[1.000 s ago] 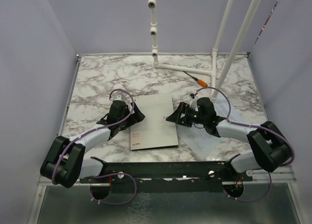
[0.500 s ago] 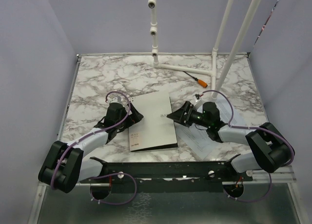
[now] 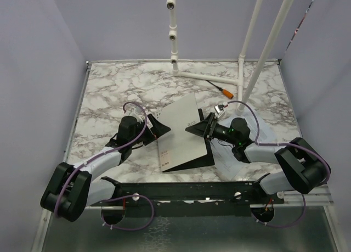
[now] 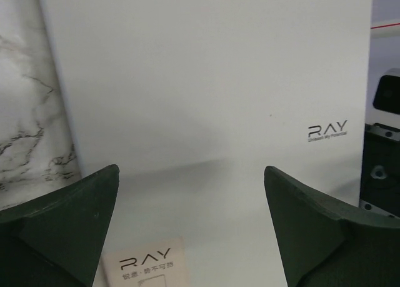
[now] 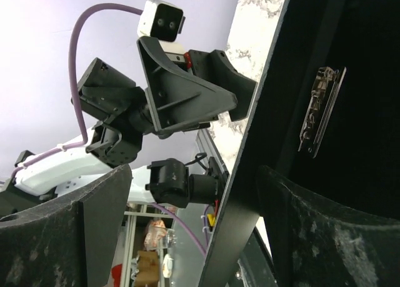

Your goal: Put the files into the folder

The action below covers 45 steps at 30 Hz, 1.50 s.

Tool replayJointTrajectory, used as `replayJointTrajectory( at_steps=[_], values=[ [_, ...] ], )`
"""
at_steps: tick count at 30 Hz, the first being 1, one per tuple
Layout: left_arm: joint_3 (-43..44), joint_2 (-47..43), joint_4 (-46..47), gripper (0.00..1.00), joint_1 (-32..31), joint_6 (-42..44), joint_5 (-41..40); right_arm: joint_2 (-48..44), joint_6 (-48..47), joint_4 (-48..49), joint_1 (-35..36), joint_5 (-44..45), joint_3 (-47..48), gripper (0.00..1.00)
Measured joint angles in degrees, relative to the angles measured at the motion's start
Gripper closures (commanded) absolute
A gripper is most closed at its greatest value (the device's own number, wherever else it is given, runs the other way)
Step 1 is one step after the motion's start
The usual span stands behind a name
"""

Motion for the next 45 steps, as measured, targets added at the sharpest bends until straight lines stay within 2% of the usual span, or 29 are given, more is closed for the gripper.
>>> replayJointTrajectory(
  at_steps=[4, 10, 18, 24, 30, 34, 39, 45],
  values=[
    [-0.02, -0.83, 3.3, 0.01, 0.02, -1.64, 2.38, 0.74, 1.68, 2.73, 0.0, -0.66, -0.68, 0.18],
    [-0.02, -0.94, 4.63, 0.01, 0.04, -2.47, 3.61, 0.44, 1.6, 1.97, 0.0, -0.68, -0.76, 0.23],
    [-0.11, -0.94, 4.76, 0.01, 0.37, -2.56, 3.69, -7.8, -5.09, -10.86, 0.0, 0.74, -0.02, 0.35],
    [-0.11, -0.94, 4.7, 0.01, 1.05, -2.56, 3.74, -12.26, -10.49, -20.09, 0.0, 2.8, 1.6, 0.57],
    [-0.09, -1.36, 3.06, 0.01, 1.38, -2.45, 3.78, -13.46, -13.49, -25.4, 0.0, 4.46, 1.77, 0.75],
    [0.24, -1.51, 1.18, 0.01, 1.62, -2.34, 4.0, -14.8, -15.5, -29.46, 0.0, 5.46, 2.1, 0.98],
    [3.21, -2.4, -4.68, 0.01, 1.7, -0.81, 3.93, -16.28, -18.86, -37.44, 0.15, 6.93, 5.44, 0.99],
    [11.02, -3.89, -14.29, 0.01, 2.08, 3.96, 3.91, -16.5, -24.72, -47.71, 2.43, 9.81, 13.22, 0.99]
  ],
)
